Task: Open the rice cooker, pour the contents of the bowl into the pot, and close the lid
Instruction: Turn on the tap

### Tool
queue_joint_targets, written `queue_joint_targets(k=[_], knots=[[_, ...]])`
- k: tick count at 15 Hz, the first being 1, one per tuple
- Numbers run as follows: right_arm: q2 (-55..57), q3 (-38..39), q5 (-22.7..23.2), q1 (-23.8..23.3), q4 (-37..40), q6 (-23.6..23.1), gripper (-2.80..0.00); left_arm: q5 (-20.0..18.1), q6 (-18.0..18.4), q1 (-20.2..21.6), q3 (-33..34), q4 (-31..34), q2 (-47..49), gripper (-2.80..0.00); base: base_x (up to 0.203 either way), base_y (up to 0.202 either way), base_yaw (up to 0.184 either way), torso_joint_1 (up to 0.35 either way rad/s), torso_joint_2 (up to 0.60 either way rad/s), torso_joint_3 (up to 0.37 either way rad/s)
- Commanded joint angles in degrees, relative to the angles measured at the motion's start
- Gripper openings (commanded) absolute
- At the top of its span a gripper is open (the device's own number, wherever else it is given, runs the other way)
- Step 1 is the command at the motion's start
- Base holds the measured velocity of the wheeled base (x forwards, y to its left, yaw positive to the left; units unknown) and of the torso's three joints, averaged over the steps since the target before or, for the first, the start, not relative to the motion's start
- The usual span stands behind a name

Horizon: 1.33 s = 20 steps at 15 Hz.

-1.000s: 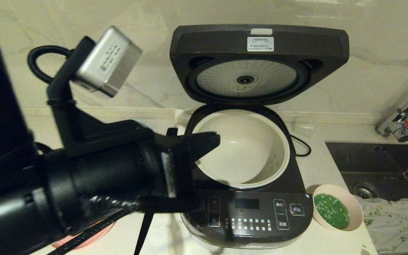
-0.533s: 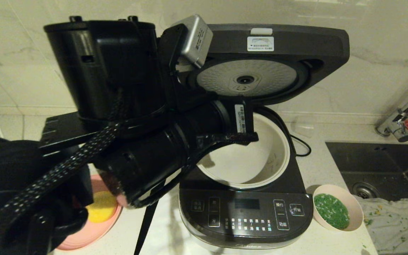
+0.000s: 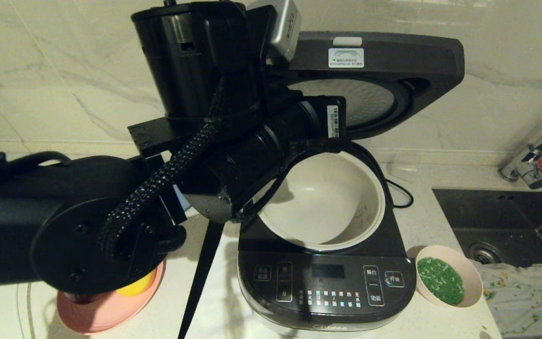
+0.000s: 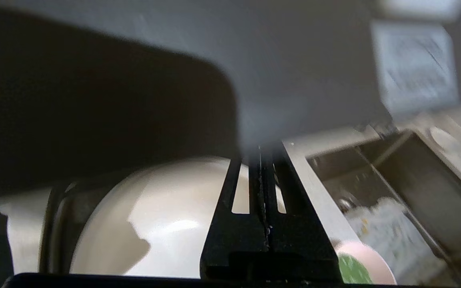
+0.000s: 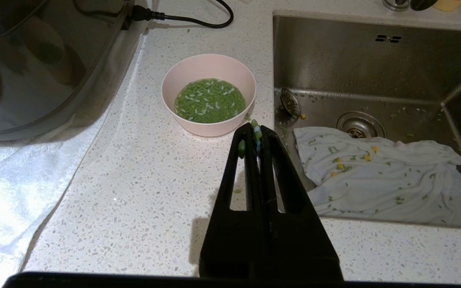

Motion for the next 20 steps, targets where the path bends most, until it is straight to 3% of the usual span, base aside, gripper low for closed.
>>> queue_joint_targets(k=[1, 10, 14, 17, 20], knots=[[0.02, 0.0, 0.04, 0.01, -0.01, 0.0, -2.8, 0.1, 0.46, 0.87, -2.85, -0.2, 1.78, -2.8, 0.0, 0.0, 0.0, 0.0, 0.0, 0.0], [0.02, 0.0, 0.04, 0.01, -0.01, 0.0, -2.8, -0.39, 2.7, 4.27, -14.48, -0.19, 9.89, -2.8, 0.0, 0.0, 0.0, 0.0, 0.0, 0.0], [0.02, 0.0, 0.04, 0.01, -0.01, 0.0, -2.8, -1.4, 3.57, 5.11, -15.96, -0.19, 10.18, -2.8, 0.0, 0.0, 0.0, 0.0, 0.0, 0.0], [0.02, 0.0, 0.04, 0.01, -0.01, 0.0, -2.8, -1.22, 3.25, 5.11, -15.5, -0.19, 8.95, -2.8, 0.0, 0.0, 0.0, 0.0, 0.0, 0.0], [0.02, 0.0, 0.04, 0.01, -0.01, 0.0, -2.8, -0.85, 2.95, 5.02, -9.58, 0.04, 2.43, -2.8, 0.0, 0.0, 0.0, 0.0, 0.0, 0.0]])
